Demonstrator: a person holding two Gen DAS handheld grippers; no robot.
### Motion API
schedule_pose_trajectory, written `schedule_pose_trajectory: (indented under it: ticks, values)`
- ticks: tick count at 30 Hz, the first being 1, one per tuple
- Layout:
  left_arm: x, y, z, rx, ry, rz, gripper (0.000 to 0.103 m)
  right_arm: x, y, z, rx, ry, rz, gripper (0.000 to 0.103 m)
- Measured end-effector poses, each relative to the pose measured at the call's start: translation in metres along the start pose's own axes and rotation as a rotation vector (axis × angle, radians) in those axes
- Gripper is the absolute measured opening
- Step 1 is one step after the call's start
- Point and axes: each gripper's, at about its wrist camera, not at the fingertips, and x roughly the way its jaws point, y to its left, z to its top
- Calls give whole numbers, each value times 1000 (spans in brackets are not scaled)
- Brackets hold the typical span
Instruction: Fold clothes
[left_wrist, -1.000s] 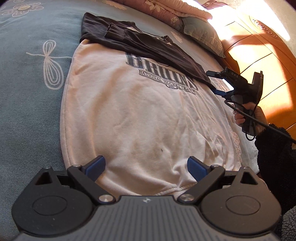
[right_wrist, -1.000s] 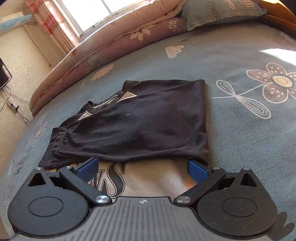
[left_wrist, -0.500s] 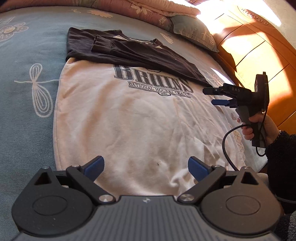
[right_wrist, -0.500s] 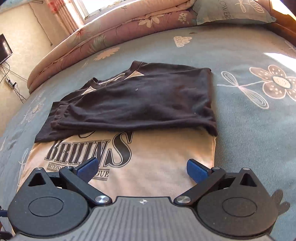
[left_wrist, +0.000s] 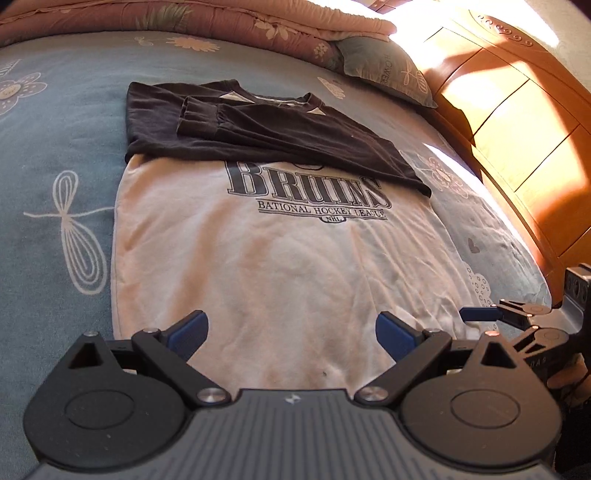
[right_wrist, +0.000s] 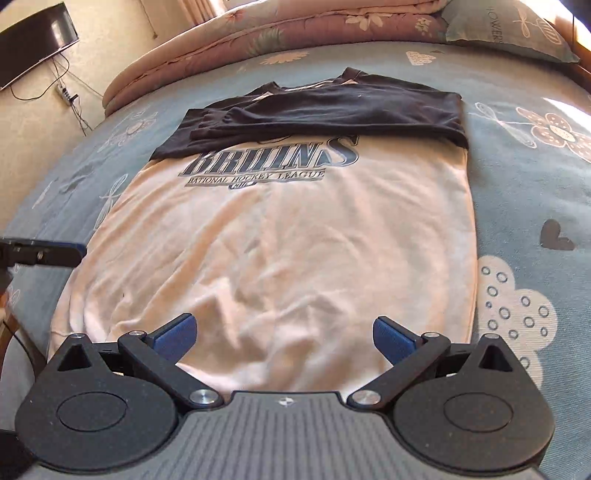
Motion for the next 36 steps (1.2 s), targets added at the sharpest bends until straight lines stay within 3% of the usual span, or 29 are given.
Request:
schedule_pose_trajectory:
  ticks: [3,5,8,12,15,20,25,30,36]
  values:
    - [21,6,19,3,-8,35,97,0,7,-13,-45,-63,-21,103]
    - [33,21,24,-50,19,67,97,-3,4,-17,-31,-88,-8,103]
    - [36,40,17,-75,17,126,97,-10,-13,-19,82,-134,52,103]
    - [17,31,12,-79,32,184,97,-13,-34,-20,222,-177,143,103]
    - [0,10,-2,-14,41,112,97,-12,-41,-20,275,-195,179,103]
    - [1,-27,-46,94,127,53,97,-10,-30,-20,208,-189,132,103]
    - [-2,-56,-87,243,154,144,98,-6,-11,-22,87,-171,43,103]
    - [-16,-72,-100,315,204,197,98,-4,-4,-23,35,-163,0,103]
    - [-17,-86,-94,344,172,190,98,-5,-4,-24,34,-167,-1,103]
